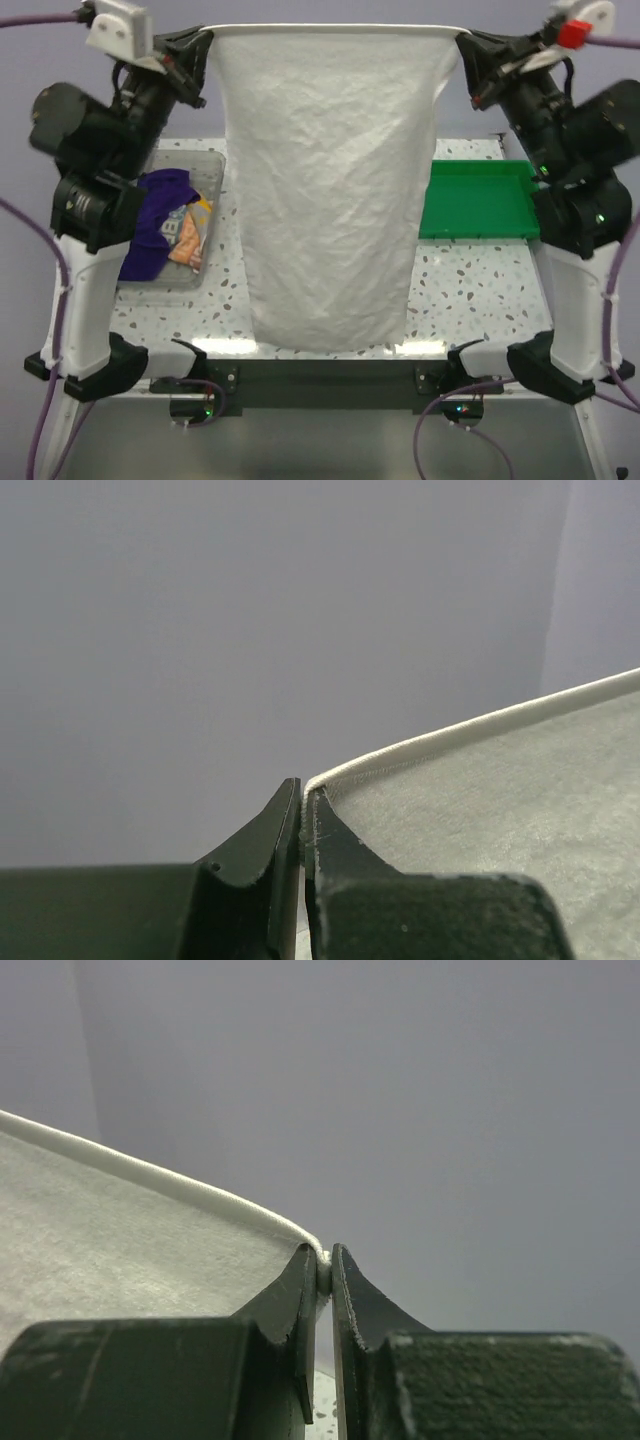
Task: Fold and stack the towels
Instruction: Flatten out the crumpled towel
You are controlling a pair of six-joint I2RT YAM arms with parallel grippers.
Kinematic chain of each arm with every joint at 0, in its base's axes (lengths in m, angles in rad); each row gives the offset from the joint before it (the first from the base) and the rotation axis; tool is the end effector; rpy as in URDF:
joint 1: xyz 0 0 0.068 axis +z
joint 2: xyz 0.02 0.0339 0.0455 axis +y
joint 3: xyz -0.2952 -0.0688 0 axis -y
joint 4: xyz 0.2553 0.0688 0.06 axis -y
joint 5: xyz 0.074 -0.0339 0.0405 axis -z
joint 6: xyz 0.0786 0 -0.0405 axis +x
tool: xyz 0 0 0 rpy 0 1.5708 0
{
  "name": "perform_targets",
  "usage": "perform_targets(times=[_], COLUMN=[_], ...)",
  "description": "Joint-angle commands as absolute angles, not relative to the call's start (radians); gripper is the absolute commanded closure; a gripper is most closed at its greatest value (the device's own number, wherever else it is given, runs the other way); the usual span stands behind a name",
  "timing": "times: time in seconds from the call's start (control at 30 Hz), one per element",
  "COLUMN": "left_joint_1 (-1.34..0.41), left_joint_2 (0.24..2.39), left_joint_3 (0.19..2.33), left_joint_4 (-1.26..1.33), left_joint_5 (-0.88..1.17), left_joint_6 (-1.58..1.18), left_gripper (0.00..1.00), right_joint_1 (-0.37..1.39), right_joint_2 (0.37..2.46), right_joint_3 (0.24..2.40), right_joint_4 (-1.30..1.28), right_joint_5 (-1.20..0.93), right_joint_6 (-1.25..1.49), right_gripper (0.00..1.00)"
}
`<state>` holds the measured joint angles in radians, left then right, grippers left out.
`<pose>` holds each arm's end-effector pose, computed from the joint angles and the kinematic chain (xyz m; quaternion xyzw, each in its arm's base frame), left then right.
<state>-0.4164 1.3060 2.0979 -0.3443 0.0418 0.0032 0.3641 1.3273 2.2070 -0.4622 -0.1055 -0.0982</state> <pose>0.1970 -0.0907 0.6883 0.1282 0.5171 -0.1845 0.8259 0.1881 0.0805 0.6967 -0.1678 0.5199 0.1395 0.8259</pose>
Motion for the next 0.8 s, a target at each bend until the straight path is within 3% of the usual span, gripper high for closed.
perform_targets(times=[0.0, 0.07, 0.43, 0.77], left_joint_1=[-0.393, -0.387, -0.250, -0.199], left_joint_2=[1.434, 1.541, 1.992, 2.086], left_joint_3=[2.121, 2.126, 2.178, 2.047], left_joint_4=[-0.338, -0.328, -0.265, -0.152], left_joint_5=[-0.219, -0.294, -0.282, -0.103], left_joint_6=[0.041, 0.052, 0.008, -0.069], left_gripper=[1.00, 1.00, 1.00, 1.00], right_joint_1=[0.345, 0.345, 0.305, 0.295], right_joint_2=[1.445, 1.534, 1.873, 2.071], right_joint_3=[2.237, 2.249, 2.210, 2.215], right_joint_4=[-0.407, -0.390, -0.258, -0.285], right_joint_5=[0.084, 0.115, 0.203, 0.100], right_joint_6=[-0.109, -0.132, -0.181, -0.221], right_gripper=[1.00, 1.00, 1.00, 1.00])
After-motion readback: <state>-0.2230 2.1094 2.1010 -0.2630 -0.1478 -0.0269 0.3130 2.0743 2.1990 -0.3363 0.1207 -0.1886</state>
